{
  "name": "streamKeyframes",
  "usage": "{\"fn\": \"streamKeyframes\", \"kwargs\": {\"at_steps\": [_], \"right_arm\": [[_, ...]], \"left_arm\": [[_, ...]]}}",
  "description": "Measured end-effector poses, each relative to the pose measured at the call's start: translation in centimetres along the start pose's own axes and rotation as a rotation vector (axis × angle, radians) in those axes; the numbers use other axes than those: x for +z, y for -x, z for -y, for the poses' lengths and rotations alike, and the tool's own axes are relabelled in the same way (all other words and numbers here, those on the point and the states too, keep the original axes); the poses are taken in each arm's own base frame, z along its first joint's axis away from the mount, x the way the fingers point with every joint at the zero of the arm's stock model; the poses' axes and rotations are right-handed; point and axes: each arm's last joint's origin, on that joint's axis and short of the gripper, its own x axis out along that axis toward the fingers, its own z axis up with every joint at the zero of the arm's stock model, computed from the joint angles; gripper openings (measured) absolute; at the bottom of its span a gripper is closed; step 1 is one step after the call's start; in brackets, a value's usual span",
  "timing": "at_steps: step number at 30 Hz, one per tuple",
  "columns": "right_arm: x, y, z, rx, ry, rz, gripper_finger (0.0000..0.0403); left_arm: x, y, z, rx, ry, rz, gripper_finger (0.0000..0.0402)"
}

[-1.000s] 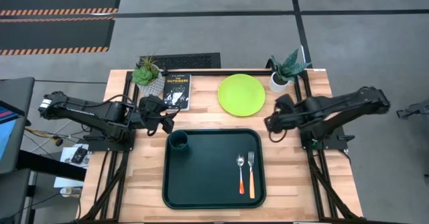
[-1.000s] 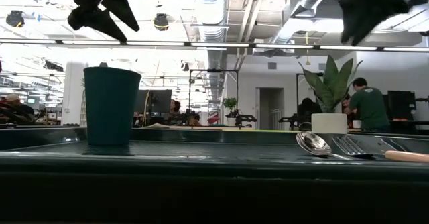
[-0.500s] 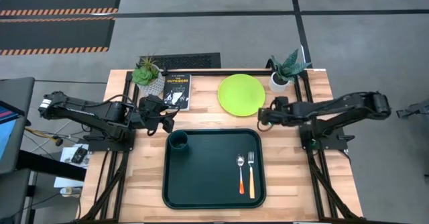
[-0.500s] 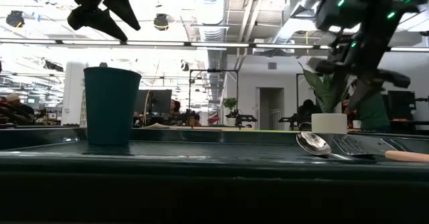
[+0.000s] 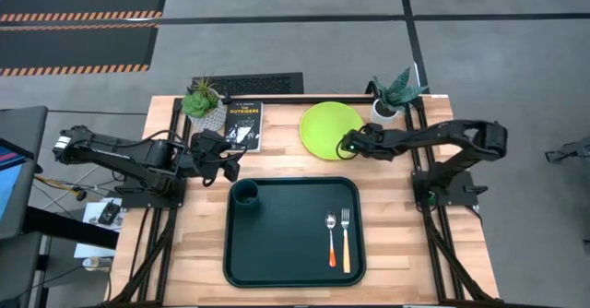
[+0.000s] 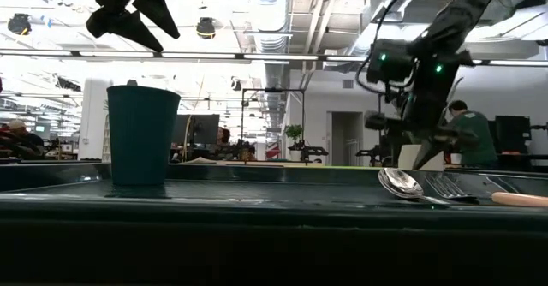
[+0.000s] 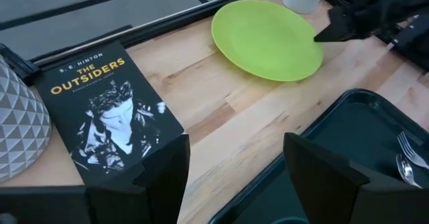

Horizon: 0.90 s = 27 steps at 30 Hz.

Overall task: Pick and place plate/cup/fork/spoon on tray
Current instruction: Put the yellow green plate onto the black tray

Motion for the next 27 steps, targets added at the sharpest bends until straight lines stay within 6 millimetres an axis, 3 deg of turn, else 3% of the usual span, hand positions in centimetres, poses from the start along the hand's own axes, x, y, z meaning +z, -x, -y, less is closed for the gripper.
{"fn": "streamKeyframes", "kwargs": {"at_steps": [5, 12, 27], "right_arm": [[0.2, -1.8, -0.2, -0.017, -0.027, -0.018, 0.0178], [0.1, -2.6, -0.5, -0.004, -0.026, -0.022, 0.0151], [0.2, -2.5, -0.6, 0.012, -0.014, -0.024, 0.0017]], "left_arm": [[0.0, 0.0, 0.0, -0.002, -0.006, -0.002, 0.0229], [0.0, 0.0, 0.0, 0.004, -0.008, 0.005, 0.0229], [0.0, 0.0, 0.0, 0.009, -0.007, 0.010, 0.0229]]}}
